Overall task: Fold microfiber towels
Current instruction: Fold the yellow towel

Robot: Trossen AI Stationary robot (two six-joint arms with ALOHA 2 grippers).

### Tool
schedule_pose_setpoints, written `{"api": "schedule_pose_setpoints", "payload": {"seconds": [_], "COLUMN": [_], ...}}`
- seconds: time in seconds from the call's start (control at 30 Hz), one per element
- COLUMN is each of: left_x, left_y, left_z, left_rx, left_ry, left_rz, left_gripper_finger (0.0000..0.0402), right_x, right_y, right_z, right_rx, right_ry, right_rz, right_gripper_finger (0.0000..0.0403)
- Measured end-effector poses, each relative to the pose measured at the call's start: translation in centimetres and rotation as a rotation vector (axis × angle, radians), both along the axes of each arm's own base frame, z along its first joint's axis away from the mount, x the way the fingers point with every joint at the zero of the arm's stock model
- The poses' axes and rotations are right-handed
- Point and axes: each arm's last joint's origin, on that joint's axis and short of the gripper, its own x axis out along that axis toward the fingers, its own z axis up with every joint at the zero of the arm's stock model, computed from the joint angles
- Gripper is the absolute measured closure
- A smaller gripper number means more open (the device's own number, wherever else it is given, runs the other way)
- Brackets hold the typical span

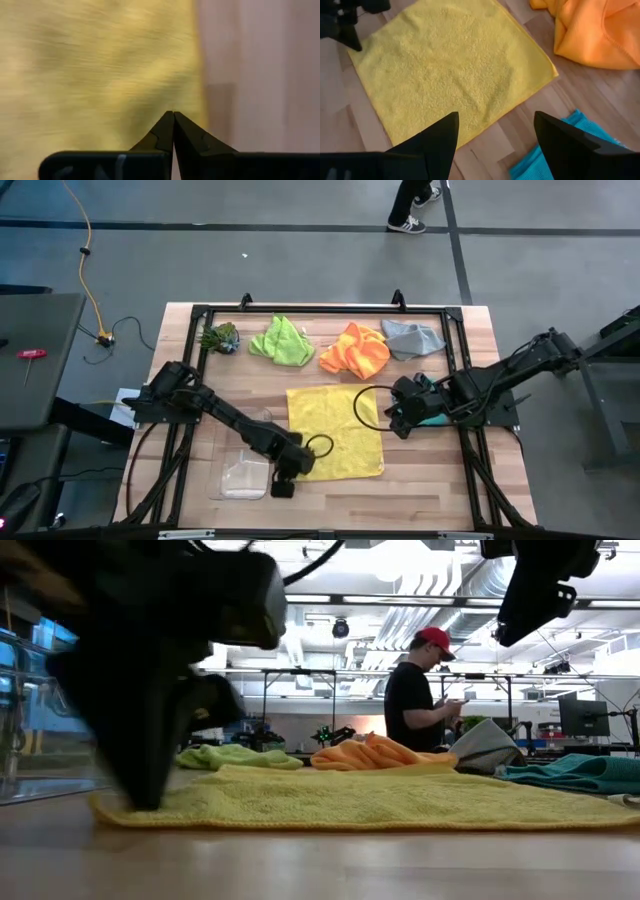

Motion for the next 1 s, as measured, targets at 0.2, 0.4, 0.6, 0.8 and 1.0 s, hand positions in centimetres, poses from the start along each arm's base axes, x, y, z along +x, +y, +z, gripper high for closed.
{"api": "schedule_pose_setpoints", "payload": {"seconds": [0.2, 0.4, 0.6, 0.8, 1.0], "left_x": [-0.1, -1.8, -3.6, -4.8, -5.8], "left_y": [3.8, 8.0, 13.0, 18.4, 22.9], "left_z": [3.0, 8.2, 11.3, 9.8, 5.2], "left_rx": [0.041, 0.179, 0.357, 0.265, 0.106], "left_ry": [-0.024, -0.126, -0.163, -0.106, 0.015], "left_rz": [0.035, 0.064, 0.242, 0.385, 0.525], "left_gripper_finger": [0.0402, 0.0401, 0.0377, 0.0303, 0.0223], "right_x": [0.4, 0.8, 1.0, 1.4, 1.5], "right_y": [-0.4, -1.1, -2.9, -5.6, -7.5], "right_z": [0.2, 0.7, 0.4, 0.4, 0.4], "right_rx": [-0.022, -0.052, -0.051, 0.004, 0.043], "right_ry": [-0.022, -0.069, -0.026, -0.018, -0.02], "right_rz": [0.025, 0.059, -0.016, -0.114, -0.184], "right_gripper_finger": [0.0151, 0.0151, 0.0151, 0.0151, 0.0151]}}
